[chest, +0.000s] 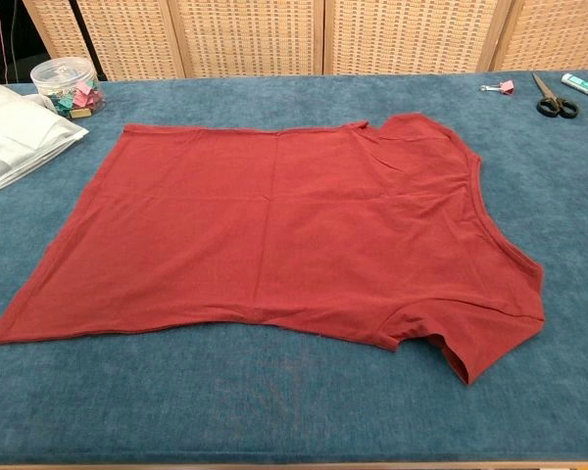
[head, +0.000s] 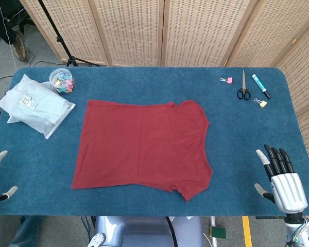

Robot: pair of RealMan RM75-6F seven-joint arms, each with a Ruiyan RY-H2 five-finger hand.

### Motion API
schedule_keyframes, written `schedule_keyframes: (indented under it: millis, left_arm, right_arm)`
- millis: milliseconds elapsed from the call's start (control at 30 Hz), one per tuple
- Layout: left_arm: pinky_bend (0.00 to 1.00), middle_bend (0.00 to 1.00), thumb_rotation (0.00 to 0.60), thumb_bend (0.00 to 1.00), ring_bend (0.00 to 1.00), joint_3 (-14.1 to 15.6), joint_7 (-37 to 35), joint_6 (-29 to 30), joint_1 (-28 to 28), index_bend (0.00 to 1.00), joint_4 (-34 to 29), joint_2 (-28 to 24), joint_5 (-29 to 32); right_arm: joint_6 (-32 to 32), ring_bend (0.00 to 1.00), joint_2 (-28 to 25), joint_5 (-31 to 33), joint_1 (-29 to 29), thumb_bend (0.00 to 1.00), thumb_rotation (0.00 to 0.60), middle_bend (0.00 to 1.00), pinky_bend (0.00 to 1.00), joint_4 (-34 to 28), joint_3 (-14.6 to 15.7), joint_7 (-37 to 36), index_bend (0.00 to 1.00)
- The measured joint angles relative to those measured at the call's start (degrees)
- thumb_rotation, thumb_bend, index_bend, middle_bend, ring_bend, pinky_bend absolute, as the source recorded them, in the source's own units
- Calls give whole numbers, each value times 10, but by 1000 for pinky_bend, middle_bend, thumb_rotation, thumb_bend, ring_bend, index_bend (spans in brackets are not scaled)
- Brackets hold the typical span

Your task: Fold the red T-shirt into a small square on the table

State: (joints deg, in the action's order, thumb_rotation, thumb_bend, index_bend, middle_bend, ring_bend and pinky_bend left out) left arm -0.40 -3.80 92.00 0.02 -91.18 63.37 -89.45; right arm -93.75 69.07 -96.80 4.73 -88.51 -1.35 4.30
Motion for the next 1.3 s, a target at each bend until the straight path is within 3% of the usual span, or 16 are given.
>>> schedule_keyframes:
  millis: [233, 400, 667, 967, 1300]
  left_arm:
    - [0, 0, 600, 17, 0, 0, -2, -3, 0, 0, -2, -2, 0]
    - [0, 0, 600, 21, 0, 0, 7, -9, -4, 0, -5, 0, -2]
    - [0, 0, 600, 29, 0, -4, 14, -18, -6, 0, -4, 3, 8]
    - [0, 0, 600, 31, 0, -8, 18, -26, -8, 0, 3, 8, 19]
    - [0, 0, 600, 36, 0, -11, 29, -35, -13, 0, 7, 14, 28]
  right_arm:
    - [8, 0, -4, -16, 4, 0, 600, 0, 0, 3, 8, -10, 24]
    - [12, 0, -1, -87, 20, 0, 600, 0, 0, 35, 33, -58, 138]
    - [55, 0, 35, -203, 78, 0, 600, 0, 0, 119, 76, -53, 259]
    - [139, 0, 77, -200, 126, 0, 600, 0, 0, 117, 78, -12, 278]
    - [175, 0, 122, -202, 151, 0, 600, 0, 0, 110, 87, 18, 299]
